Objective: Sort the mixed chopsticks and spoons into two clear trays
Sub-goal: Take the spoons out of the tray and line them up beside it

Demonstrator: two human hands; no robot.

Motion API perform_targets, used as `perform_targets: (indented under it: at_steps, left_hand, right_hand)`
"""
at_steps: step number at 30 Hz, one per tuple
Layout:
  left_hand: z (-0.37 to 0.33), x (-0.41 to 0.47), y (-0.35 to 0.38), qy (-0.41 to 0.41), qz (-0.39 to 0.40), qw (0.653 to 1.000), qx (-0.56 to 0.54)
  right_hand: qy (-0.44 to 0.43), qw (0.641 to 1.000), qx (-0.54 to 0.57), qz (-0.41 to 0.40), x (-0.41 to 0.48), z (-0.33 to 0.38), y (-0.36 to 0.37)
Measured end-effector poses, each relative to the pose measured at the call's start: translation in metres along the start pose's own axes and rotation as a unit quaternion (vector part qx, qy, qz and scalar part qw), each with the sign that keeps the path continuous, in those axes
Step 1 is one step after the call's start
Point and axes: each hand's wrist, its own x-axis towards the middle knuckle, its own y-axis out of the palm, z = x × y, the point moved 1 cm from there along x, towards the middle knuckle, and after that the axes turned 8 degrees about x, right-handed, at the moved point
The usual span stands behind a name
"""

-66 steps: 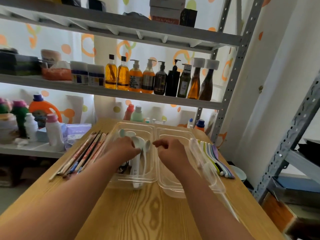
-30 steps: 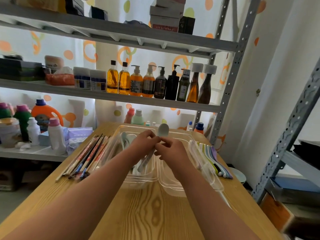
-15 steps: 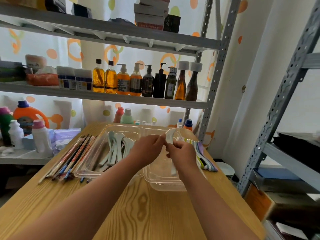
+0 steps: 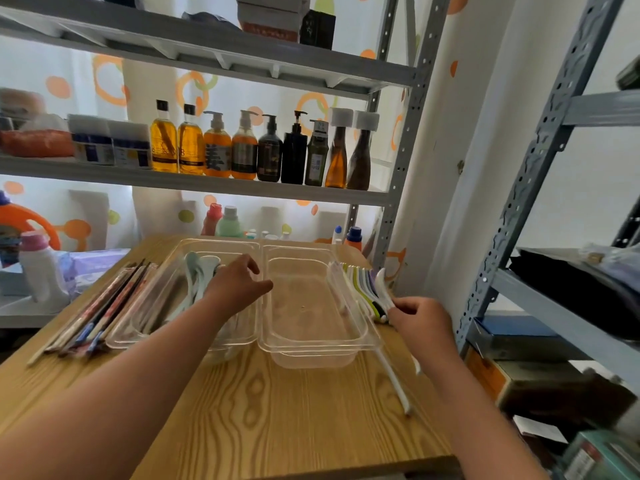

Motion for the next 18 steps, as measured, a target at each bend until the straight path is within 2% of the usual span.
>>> perform_targets:
  at_steps: [6,9,18]
  left_hand:
    - [0.003,0.002,0.005,0.01,0.031,0.999,0.004]
    - [0.004,0.002,0.006,0.016,0.035,0.999,0.002]
    - [0.008,0.004,0.011,0.02,0.033,0.999,0.014]
  right_hand:
    - [0.048,0.996,-0.01,0.07,-0.014,-0.032,-0.003]
    - [0.041,0.993,-0.005,0.114,-0.018,-0.038,-0.001]
    - [0.045,0.987,-0.002,0.156,-0.018,-0.037,0.01]
